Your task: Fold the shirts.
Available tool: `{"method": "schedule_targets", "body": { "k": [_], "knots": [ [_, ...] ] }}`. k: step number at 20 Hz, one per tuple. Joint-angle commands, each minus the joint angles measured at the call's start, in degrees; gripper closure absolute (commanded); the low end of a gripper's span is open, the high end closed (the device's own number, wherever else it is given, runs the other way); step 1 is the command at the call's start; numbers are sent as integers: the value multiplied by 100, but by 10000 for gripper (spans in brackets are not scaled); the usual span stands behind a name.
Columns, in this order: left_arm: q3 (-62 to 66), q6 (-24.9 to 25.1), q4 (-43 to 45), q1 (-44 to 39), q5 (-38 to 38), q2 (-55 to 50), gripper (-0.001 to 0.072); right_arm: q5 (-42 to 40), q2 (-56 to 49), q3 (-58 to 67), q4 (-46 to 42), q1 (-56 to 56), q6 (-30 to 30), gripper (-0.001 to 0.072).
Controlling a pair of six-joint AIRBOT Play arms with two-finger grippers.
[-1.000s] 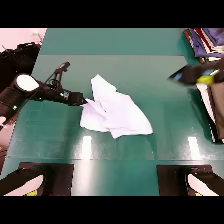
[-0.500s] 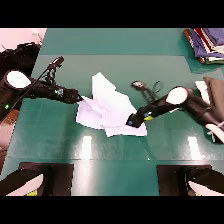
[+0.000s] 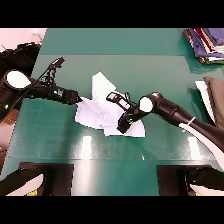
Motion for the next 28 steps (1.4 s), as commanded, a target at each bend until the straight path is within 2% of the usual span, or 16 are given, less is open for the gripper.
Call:
{"method": "schedule_targets", "body": {
  "k": [1, 7, 11, 15, 20, 25, 28],
  "knots": [
    [52, -94, 52, 7, -125, 61, 681, -409, 267, 52, -98, -208, 256, 695],
    [1036, -293, 785, 7, -498, 542, 681, -125, 1711, 52, -92, -1998, 804, 695],
    [2041, -339, 841, 7, -522, 828, 681, -28, 2664, 52, -81, -3414, 1086, 695],
    [2949, -435, 839, 7, -560, 828, 681, -26, 3331, 52, -28, -4321, 1110, 695],
    [4194, -487, 925, 7, -380, 828, 681, -28, 3928, 184, 131, -4743, 1241, 695],
    [6113, -492, 944, 7, -111, 831, 681, 7, 4345, 1211, 92, -4793, 1344, 696],
    [6551, -533, 944, 7, 304, 831, 682, 284, 4350, 1801, 55, -4793, 1453, 696]
  ]
}}
